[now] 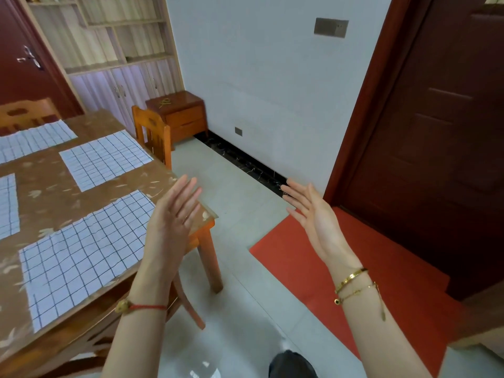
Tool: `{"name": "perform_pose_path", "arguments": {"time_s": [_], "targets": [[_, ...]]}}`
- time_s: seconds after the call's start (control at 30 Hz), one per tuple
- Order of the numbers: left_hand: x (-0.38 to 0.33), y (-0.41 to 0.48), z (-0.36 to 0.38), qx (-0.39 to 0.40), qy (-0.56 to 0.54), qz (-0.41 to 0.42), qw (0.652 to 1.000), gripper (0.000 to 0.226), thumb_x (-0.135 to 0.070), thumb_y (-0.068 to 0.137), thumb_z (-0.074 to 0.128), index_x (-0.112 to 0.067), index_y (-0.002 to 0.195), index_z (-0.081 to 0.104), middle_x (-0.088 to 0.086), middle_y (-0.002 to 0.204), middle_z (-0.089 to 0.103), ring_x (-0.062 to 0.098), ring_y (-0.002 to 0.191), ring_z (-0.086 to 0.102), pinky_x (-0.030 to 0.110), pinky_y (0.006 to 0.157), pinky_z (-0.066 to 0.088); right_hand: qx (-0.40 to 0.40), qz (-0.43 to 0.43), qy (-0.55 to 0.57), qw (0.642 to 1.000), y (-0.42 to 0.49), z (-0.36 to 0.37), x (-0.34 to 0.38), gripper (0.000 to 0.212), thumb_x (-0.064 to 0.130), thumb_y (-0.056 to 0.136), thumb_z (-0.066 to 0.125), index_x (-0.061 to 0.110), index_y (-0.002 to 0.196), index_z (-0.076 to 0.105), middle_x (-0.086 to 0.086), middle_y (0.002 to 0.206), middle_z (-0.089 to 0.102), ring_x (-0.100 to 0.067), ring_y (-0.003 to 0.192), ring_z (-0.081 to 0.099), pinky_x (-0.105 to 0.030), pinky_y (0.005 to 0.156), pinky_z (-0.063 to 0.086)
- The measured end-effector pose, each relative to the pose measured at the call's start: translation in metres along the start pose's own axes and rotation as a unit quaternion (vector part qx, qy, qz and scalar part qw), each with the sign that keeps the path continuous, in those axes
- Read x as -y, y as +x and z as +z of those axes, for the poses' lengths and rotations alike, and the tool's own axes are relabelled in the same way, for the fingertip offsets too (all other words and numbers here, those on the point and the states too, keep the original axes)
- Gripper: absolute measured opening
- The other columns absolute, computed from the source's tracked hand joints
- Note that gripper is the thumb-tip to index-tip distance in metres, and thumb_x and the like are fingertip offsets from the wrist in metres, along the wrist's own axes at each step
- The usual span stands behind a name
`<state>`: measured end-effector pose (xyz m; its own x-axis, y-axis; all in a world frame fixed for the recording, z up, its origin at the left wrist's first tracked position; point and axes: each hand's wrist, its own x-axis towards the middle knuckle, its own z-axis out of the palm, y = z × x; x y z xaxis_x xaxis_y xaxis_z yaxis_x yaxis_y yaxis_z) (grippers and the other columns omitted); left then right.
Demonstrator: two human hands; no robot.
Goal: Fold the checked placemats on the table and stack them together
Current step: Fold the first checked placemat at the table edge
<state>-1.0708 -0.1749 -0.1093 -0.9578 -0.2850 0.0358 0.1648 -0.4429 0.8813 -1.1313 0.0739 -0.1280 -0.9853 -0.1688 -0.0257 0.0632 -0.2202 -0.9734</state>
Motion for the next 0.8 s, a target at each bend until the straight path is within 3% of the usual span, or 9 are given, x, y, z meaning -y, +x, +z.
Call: {"name": "perform_pose_path", "arguments": {"time_s": [0.8], "targets": [[0.069, 0.321, 0.101, -0.083, -0.020, 0.034, 0.996, 0.043, -0.028, 0.104, 0.035, -0.013, 0.142, 0.048, 0.002, 0.138, 0.060, 0.020, 0.128, 0.057, 0.042, 0.117, 0.033, 0.082, 0.038, 0.006, 0.996, 0.382, -0.066, 0.030, 0.049, 0.045, 0.103, 0.031, 0.017, 0.133, 0.056, 0.002, 0.128, 0.064, -0.009, 0.120, 0.059, -0.040, 0.111, 0.039]]}}
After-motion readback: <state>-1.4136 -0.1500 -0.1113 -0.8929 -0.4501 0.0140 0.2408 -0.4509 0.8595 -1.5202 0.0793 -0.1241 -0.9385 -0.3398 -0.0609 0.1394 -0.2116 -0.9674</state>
